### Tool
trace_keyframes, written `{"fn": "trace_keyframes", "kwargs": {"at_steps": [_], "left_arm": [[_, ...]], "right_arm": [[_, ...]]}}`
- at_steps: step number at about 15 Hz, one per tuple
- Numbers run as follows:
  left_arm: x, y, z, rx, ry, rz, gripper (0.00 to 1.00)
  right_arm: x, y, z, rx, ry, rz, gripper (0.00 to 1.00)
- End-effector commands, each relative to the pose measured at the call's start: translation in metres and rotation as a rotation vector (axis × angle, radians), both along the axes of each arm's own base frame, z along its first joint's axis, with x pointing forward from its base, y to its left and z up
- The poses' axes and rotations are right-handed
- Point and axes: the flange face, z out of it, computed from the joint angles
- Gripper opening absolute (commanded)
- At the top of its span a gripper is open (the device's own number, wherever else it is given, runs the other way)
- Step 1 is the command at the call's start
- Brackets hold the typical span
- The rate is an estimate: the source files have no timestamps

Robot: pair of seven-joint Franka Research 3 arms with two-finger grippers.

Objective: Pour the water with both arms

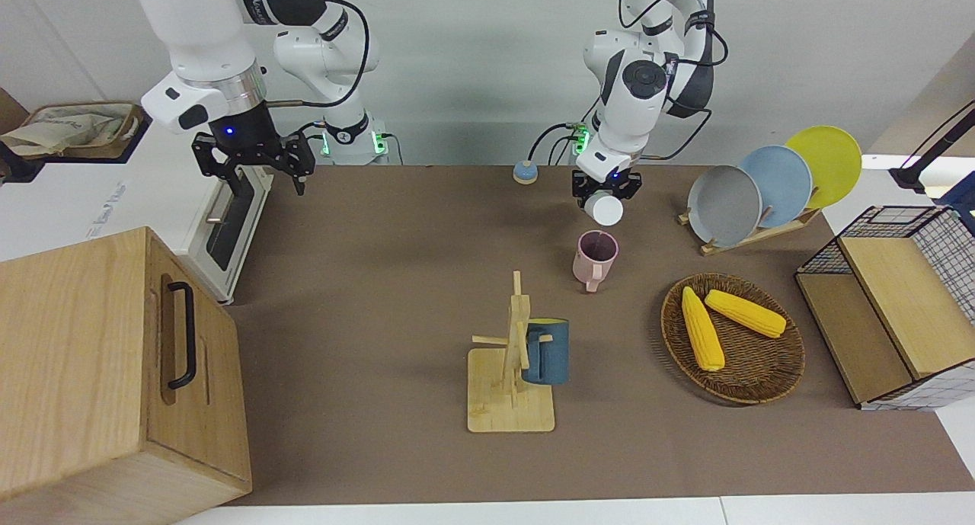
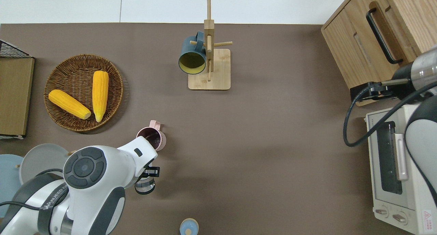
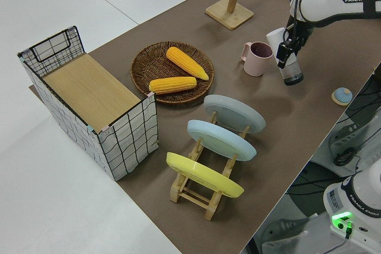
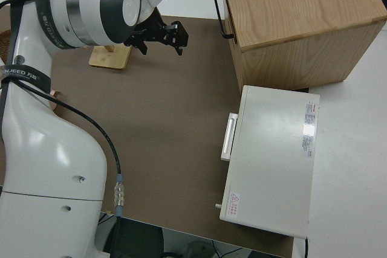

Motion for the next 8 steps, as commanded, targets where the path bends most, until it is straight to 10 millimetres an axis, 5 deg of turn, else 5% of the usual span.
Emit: {"fn": "trace_keyframes", "kwargs": {"at_steps": [1, 8], "left_arm": [[0.0034, 0.0009, 0.0151, 0.009, 0.006, 0.01, 0.0], [-0.0029, 0.004, 0.0196, 0.034, 0.025, 0.031, 0.0]], "right_arm": [[-0.0035, -0.0003, 0.0036, 0.019, 0.005, 0.01, 0.99], [-0.0037, -0.0003, 0.0035, 0.019, 0.006, 0.01, 0.99]]}}
